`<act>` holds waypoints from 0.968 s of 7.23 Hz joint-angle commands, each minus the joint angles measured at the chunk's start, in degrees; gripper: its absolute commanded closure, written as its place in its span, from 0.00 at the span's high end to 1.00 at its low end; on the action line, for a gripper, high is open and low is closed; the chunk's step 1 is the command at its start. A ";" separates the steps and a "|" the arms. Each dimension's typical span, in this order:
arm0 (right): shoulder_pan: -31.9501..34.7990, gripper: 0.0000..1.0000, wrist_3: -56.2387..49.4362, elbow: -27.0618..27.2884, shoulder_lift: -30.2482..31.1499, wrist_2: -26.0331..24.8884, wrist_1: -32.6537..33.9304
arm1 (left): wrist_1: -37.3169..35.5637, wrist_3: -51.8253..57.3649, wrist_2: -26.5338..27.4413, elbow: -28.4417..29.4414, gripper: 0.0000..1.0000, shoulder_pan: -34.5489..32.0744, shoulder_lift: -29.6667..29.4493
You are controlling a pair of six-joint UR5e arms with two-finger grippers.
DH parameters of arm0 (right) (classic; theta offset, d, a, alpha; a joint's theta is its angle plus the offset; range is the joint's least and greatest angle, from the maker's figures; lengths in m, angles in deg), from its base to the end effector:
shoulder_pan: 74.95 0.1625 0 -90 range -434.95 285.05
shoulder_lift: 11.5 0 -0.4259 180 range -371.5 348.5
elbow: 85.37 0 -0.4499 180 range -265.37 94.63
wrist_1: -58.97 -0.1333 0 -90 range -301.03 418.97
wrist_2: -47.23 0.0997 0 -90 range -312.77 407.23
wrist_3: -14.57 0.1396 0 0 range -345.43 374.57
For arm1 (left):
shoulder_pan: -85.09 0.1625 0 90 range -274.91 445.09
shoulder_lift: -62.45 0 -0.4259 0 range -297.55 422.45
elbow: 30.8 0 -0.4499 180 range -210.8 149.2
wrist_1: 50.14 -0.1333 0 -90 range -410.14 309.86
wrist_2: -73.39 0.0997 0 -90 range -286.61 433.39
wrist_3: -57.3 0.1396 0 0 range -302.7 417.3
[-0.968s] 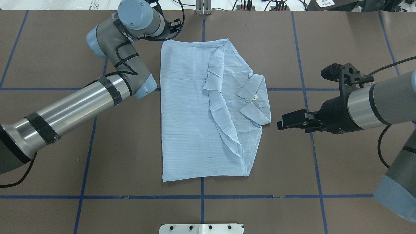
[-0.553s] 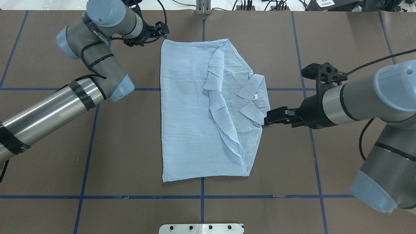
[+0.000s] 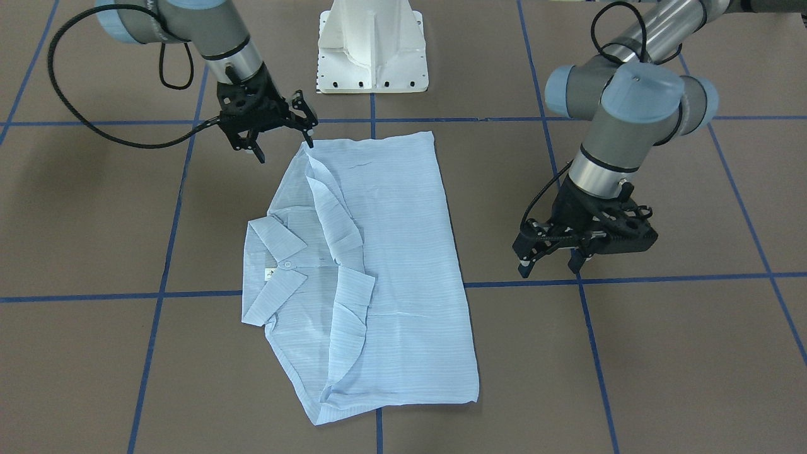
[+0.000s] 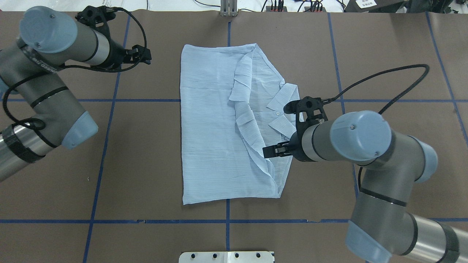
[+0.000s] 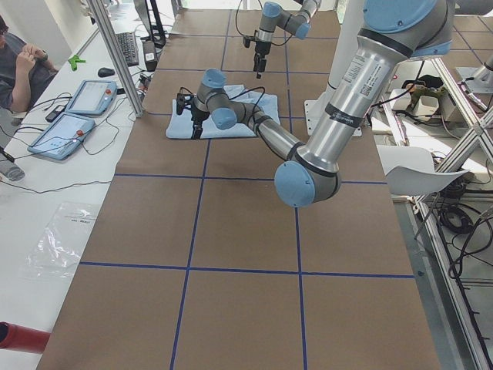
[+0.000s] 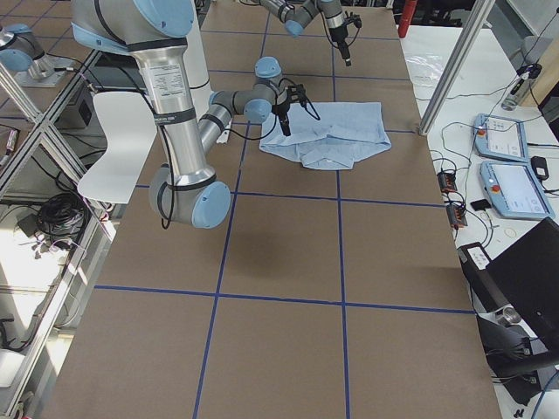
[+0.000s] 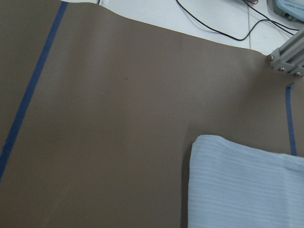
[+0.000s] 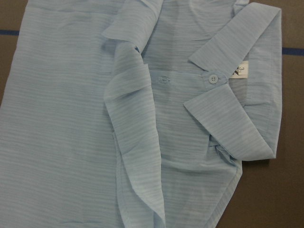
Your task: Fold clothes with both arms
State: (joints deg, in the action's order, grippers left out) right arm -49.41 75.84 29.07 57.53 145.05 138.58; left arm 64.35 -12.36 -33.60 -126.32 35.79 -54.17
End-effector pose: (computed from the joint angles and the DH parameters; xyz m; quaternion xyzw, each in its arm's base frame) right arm -0.5270 -0.3785 0.2351 0.1593 -0.4429 -0.0564 0.8805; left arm 0.4112 -0.6199 0.2941 0.1611 0.4594 -0.1499 0.8606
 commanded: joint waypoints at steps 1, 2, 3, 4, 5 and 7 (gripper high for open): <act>-4.16 1.00 -5.69 -7.00 -6.08 -8.05 3.10 | -0.67 0.05 -2.08 -2.92 1.00 0.09 2.71; -4.44 1.00 -9.03 -9.65 -7.84 -8.35 3.10 | -0.59 0.04 -2.26 -2.83 1.00 0.09 2.80; -4.88 1.00 -9.41 -10.46 -8.03 -8.52 3.10 | -0.33 0.04 -2.27 -2.48 1.00 0.17 2.80; -5.14 1.00 -11.42 -11.77 -8.47 -9.13 3.01 | -0.06 0.04 -2.27 -2.22 1.00 0.18 2.80; -5.49 1.00 -13.00 -13.00 -9.17 -10.62 3.01 | 0.11 0.04 -2.27 -2.04 1.00 0.26 2.80; -6.11 1.00 -13.11 -14.50 -9.18 -10.63 3.01 | 0.29 -0.04 -2.18 -1.42 1.00 0.53 2.72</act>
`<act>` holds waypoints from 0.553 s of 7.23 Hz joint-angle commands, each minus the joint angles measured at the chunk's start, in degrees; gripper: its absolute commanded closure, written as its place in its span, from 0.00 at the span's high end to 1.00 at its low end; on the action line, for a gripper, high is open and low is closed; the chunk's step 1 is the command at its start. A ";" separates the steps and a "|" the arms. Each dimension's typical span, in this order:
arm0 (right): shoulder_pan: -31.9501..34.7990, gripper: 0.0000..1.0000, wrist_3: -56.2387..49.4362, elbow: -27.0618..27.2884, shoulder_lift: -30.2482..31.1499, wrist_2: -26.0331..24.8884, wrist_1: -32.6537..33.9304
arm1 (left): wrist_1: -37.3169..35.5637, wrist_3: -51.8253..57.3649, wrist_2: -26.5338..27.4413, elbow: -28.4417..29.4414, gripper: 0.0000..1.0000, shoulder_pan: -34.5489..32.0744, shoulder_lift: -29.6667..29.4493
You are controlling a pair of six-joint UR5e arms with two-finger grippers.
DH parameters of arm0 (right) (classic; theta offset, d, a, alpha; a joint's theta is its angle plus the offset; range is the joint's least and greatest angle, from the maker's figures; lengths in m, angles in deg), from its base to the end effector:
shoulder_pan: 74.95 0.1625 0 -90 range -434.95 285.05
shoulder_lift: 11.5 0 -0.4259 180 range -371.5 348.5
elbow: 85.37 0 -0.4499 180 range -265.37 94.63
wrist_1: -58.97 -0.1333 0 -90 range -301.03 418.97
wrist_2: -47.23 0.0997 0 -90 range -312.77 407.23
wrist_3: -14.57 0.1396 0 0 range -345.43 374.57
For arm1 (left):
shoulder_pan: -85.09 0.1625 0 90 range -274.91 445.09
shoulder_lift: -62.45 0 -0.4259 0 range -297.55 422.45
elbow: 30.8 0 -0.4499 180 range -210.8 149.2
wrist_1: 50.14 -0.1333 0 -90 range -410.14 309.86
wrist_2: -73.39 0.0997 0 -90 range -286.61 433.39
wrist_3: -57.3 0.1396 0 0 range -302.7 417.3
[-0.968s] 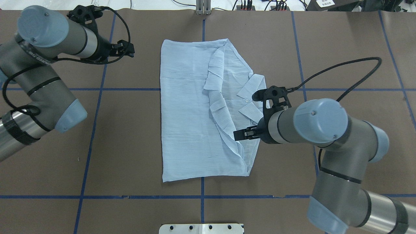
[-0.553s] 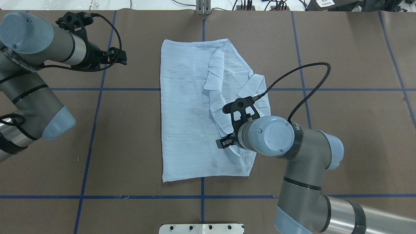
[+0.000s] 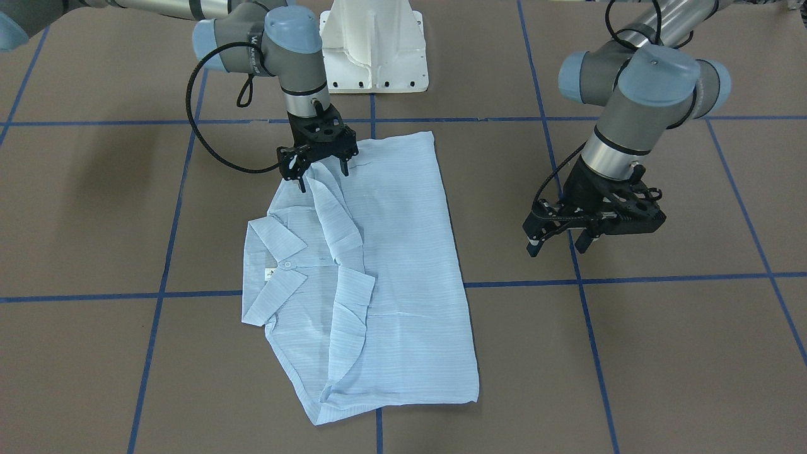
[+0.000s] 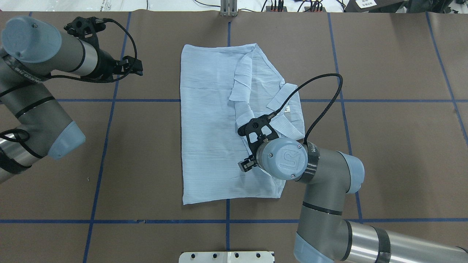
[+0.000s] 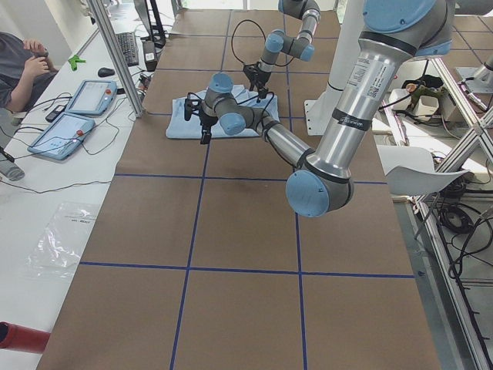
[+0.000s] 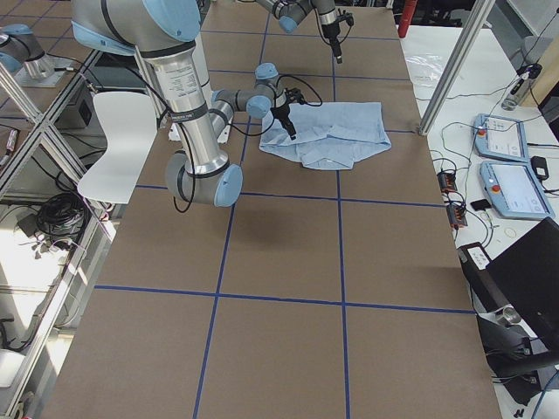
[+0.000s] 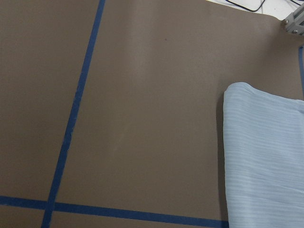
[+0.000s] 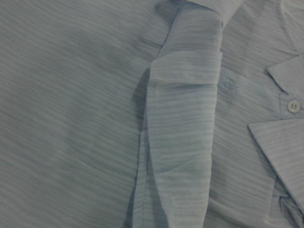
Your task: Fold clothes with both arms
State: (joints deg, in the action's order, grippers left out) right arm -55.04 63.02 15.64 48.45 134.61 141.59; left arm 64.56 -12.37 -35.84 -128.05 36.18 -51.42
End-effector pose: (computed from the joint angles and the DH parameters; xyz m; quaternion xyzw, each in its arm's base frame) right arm -0.6322 -0.3775 0.2536 0.2275 -0.3419 -0.1619 0.8973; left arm 0.4091 -0.6020 0.3110 0.1407 0.4636 -0.1393 0.8636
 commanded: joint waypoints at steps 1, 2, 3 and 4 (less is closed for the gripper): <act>-0.92 1.00 -0.29 -1.60 -0.10 -0.19 0.00 | 0.09 -0.03 0.07 0.57 1.00 0.13 -0.13; -1.10 1.00 -0.38 -2.13 -0.10 -0.19 0.00 | 0.09 -0.03 0.07 0.57 1.00 0.22 -0.13; -1.01 1.00 -0.38 -2.48 -0.02 -0.19 0.08 | 0.18 -0.03 0.07 0.57 1.00 0.22 -0.21; -0.92 1.00 -1.42 -2.75 0.25 -0.19 0.26 | 0.18 -0.12 0.07 0.57 1.00 0.22 -0.22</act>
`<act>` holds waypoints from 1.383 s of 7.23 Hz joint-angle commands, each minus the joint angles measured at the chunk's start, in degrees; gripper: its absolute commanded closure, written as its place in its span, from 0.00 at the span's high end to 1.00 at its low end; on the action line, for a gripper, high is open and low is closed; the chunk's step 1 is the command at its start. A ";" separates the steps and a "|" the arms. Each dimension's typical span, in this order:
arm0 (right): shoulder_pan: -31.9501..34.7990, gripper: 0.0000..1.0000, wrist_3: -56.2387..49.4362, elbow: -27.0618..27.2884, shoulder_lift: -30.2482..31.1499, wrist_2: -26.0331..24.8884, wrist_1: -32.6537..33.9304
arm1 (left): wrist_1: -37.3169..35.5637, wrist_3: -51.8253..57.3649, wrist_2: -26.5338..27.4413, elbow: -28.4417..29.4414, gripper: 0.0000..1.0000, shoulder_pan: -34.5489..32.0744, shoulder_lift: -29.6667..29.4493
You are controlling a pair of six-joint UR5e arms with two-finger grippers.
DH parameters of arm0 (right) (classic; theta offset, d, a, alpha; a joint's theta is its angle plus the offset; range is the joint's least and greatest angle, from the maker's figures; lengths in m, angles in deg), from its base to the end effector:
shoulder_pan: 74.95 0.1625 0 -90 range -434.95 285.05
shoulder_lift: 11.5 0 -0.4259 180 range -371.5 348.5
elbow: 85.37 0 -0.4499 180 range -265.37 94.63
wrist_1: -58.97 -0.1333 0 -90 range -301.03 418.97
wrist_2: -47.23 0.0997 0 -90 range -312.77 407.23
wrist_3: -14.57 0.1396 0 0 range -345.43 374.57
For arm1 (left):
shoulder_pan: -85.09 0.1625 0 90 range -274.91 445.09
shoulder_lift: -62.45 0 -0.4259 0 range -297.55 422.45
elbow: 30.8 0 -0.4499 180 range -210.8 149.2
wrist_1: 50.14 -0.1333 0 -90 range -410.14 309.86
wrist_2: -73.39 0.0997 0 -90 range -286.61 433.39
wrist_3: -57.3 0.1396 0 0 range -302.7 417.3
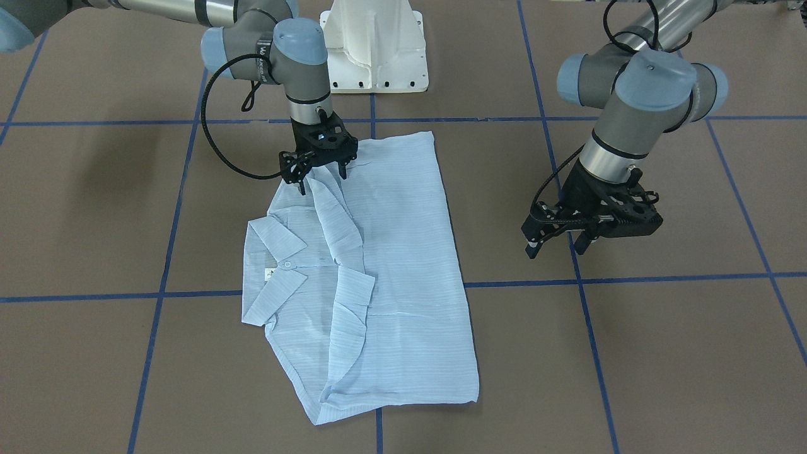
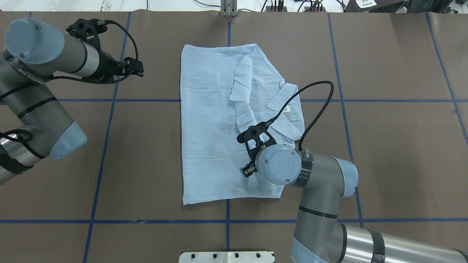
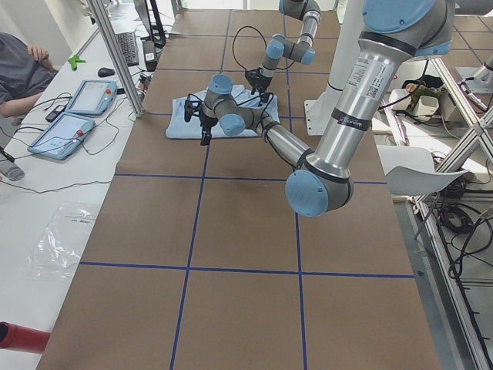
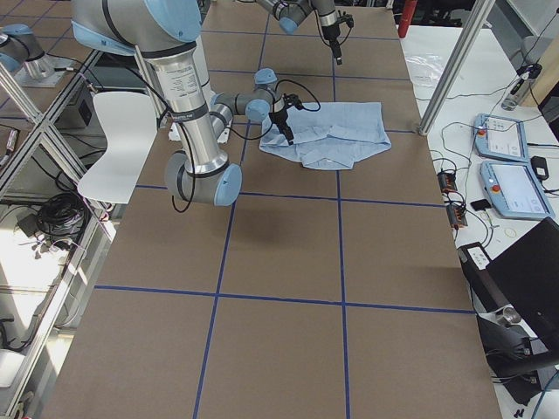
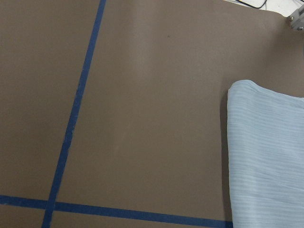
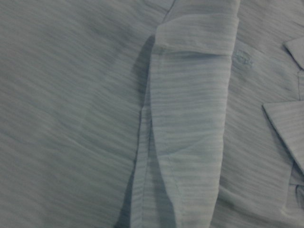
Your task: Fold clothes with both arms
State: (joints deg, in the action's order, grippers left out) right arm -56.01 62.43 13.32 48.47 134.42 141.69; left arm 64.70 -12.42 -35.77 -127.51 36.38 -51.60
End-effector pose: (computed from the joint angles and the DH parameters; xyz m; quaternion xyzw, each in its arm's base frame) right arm -0.6485 -0.3707 0.2749 0.2179 -0.3250 -0.1757 0.9034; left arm 0.4129 -0.6027 0.3136 0.1391 0.4624 -0.1389 0.8646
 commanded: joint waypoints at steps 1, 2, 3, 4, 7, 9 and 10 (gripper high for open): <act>1.00 1.00 -2.58 -0.51 1.02 -0.09 0.25 | -0.05 0.02 0.00 0.03 1.00 0.02 -0.12; 2.84 1.00 -3.99 -0.51 1.55 0.52 0.26 | -0.05 0.02 0.00 0.11 1.00 0.11 -0.30; 4.68 1.00 -6.53 -0.16 2.86 0.87 0.17 | -0.05 -0.15 0.00 0.29 1.00 0.37 -0.56; 6.79 1.00 -8.29 0.45 5.66 2.27 -0.35 | -0.05 -0.33 0.00 0.38 1.00 0.98 -0.74; 13.99 1.00 -15.31 12.29 20.77 7.72 -0.54 | -0.23 -0.68 0.00 0.20 1.00 1.34 -1.00; 17.44 1.00 -14.91 9.10 12.25 12.47 -0.27 | -0.14 -0.42 0.00 0.29 1.00 1.34 -1.09; 17.36 1.00 -14.81 2.98 4.79 12.39 -0.36 | -0.14 -0.16 0.00 0.38 1.00 1.34 -1.18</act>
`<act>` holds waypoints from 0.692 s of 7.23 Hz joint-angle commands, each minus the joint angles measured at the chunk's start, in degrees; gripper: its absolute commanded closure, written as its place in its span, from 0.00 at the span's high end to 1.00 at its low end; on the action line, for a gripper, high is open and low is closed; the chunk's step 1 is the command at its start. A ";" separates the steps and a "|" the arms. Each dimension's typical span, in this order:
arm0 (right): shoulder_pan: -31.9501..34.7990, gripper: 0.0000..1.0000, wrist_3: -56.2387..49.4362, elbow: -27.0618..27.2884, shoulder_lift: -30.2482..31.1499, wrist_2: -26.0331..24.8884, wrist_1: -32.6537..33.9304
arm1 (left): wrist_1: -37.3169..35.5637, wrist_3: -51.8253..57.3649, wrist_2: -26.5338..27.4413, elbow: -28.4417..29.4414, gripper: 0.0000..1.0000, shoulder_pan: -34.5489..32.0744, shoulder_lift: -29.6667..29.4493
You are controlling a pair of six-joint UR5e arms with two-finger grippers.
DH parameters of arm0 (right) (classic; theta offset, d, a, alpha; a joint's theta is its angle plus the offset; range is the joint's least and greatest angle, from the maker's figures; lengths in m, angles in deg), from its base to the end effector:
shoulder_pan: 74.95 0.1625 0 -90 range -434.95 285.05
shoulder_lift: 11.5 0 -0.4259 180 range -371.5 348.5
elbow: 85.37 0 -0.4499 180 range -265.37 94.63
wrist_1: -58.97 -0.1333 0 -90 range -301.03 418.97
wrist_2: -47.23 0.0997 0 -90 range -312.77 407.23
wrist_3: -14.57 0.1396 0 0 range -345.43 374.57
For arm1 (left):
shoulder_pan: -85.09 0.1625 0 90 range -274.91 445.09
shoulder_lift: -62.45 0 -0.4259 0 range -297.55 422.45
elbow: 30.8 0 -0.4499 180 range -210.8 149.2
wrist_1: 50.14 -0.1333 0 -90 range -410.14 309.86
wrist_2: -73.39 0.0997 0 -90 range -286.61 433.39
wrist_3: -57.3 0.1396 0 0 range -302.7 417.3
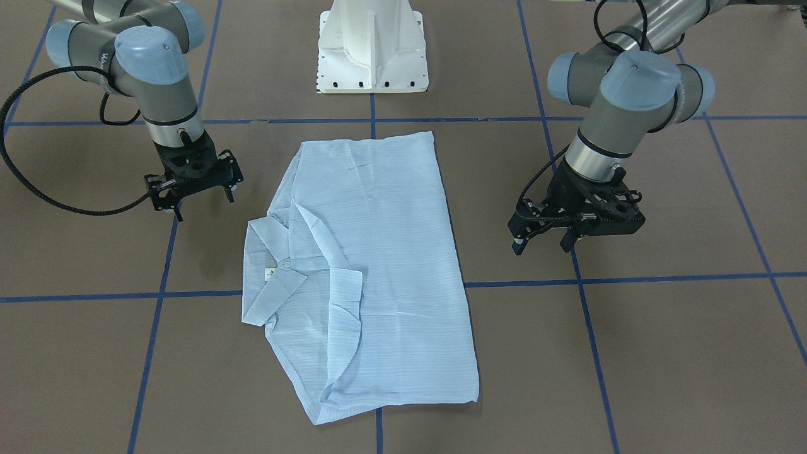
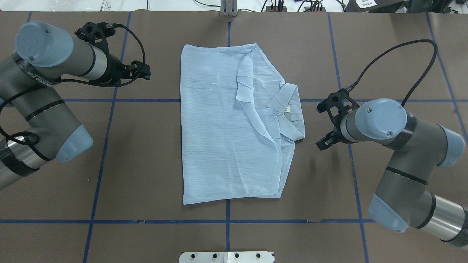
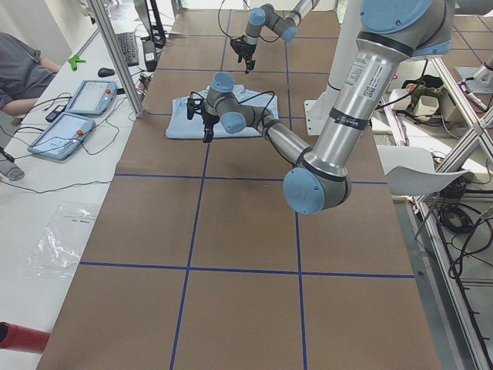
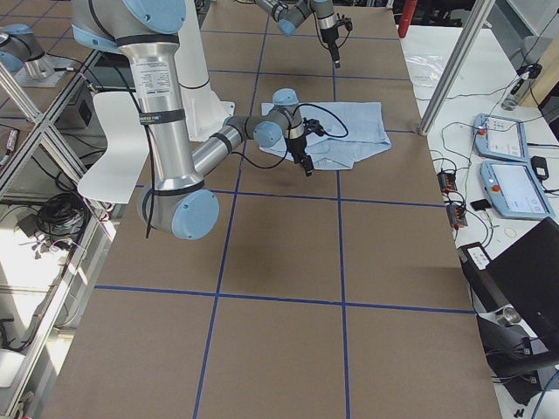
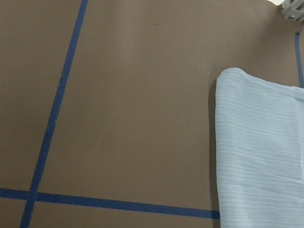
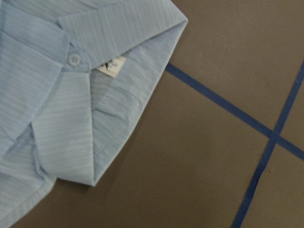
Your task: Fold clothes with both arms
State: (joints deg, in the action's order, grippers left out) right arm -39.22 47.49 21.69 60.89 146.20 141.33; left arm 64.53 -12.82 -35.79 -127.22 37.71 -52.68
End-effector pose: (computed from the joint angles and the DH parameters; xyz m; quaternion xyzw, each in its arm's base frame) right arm -0.4750 -0.4791 0.3474 0.2103 -0.3009 -0.2000 0.9084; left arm 0.4295 -0.5959 0.3031 0.1349 0.4682 -0.1305 0.8635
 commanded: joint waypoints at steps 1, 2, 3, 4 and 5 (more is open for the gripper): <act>0.57 1.00 0.82 -10.94 -13.53 0.35 -0.09 | 0.11 0.41 0.02 0.18 1.00 0.01 -0.01; 0.57 1.00 1.96 -13.52 -17.16 0.26 -0.18 | 0.11 0.42 0.11 0.27 1.00 0.01 0.08; 0.30 1.00 4.58 -16.77 -21.02 0.17 -0.09 | 0.20 0.42 0.02 0.88 1.00 0.01 0.00; -0.83 1.00 6.96 -21.76 -24.98 0.09 -0.09 | 0.20 0.42 0.11 0.88 1.00 0.01 -0.01; -2.58 1.00 8.29 -26.42 -28.50 -2.18 -0.26 | 0.81 0.42 0.11 1.23 1.00 0.01 0.17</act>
State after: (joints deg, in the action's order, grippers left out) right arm -40.01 53.57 1.18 37.18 145.84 141.19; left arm 64.86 -12.40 -35.71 -126.34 37.72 -52.64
